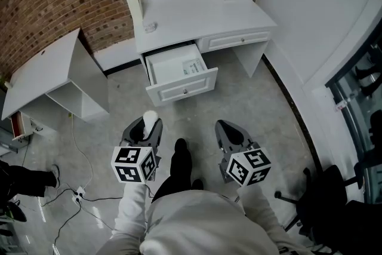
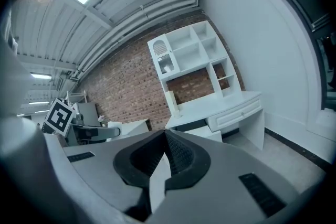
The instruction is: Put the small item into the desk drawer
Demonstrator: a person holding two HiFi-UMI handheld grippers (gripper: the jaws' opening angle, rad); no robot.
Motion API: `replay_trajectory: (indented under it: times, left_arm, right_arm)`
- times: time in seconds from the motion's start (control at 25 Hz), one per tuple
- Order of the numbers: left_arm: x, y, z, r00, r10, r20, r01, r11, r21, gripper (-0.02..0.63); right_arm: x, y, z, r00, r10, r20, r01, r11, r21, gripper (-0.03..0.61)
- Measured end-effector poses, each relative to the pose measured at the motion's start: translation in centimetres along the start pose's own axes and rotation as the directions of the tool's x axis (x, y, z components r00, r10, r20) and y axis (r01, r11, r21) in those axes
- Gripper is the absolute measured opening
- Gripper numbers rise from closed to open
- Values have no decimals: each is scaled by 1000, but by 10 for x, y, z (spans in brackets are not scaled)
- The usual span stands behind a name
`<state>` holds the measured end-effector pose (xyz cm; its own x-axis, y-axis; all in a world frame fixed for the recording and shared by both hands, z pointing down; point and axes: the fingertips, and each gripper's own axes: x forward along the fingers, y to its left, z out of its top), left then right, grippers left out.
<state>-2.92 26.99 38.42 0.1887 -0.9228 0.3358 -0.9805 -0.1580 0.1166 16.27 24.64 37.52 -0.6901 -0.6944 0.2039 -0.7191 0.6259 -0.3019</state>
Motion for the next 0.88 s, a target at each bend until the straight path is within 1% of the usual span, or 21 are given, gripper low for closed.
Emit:
replay_trajectory:
  times: [0.36,0.56,0.88]
  left_arm:
    - [62,25,17,1000,-14,-13,14,1000,8,184]
    - [101,52,32,1000,-23,-10,23,1000,2,185]
    - [168,98,51,998,-44,-33,43,999,-31,184]
  right_arm:
    - [49,-33,16,999,-41,-15,40,999,-9,28]
    - [92,-49,28,999,-50,-20,50,999,-9,28]
    - [171,-70,51,997,-62,-34,62,998,2,28]
